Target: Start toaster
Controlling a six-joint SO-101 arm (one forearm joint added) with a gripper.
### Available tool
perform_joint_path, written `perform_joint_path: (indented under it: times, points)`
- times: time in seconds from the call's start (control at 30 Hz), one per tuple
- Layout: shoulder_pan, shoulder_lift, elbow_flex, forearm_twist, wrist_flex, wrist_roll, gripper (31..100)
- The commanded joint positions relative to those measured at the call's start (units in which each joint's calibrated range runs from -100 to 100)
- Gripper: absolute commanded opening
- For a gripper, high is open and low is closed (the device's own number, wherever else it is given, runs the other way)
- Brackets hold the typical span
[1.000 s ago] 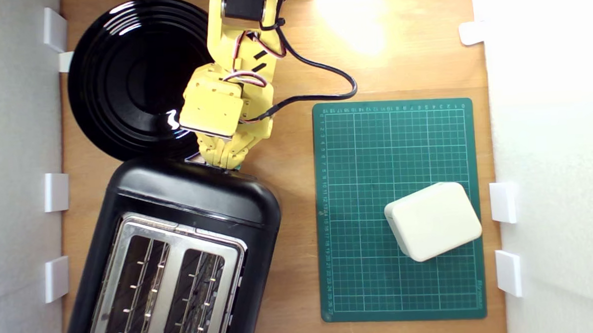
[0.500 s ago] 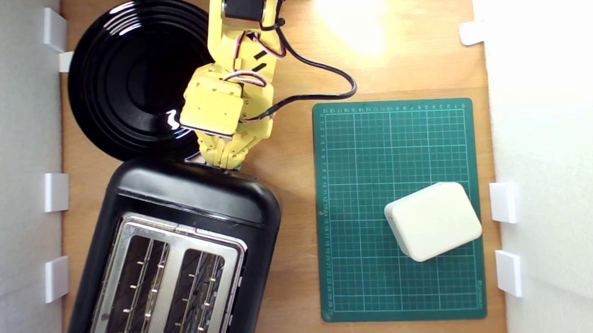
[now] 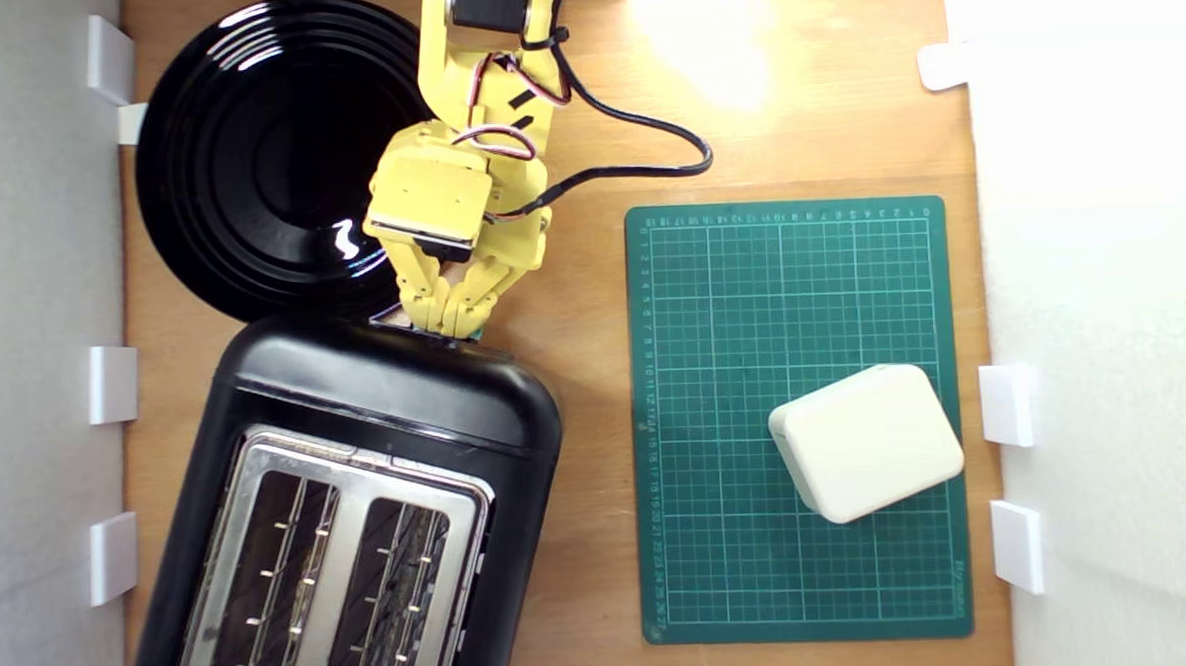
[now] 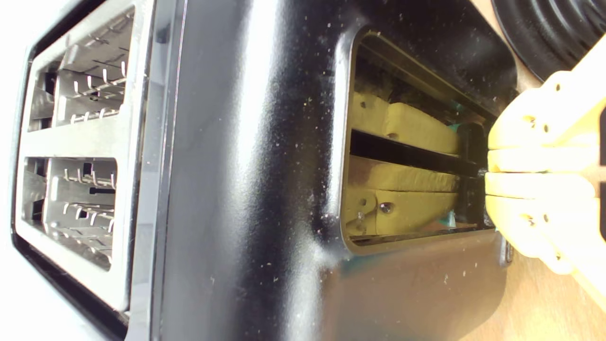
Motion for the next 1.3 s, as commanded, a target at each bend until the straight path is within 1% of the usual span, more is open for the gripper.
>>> perform_joint_path:
  times: [0.0,0.2,0.47,0.6,0.87,1.27]
  points:
    - [0.0,6.1,5.7,-0.1,-0.2,-0.6,31.4]
    - [0.1,10.3,3.1,-0.2,-0.2,-0.7,31.4]
    - [-0.1,16.7,-2.0,0.2,-0.2,-2.8,31.4]
    - [-0.1,17.4,-2.2,0.0,-0.1,-2.9,31.4]
    - [-0.1,9.6,-1.6,0.1,0.1,-2.6,31.4]
    - [-0.1,1.8,-2.2,0.3,0.1,-2.5,31.4]
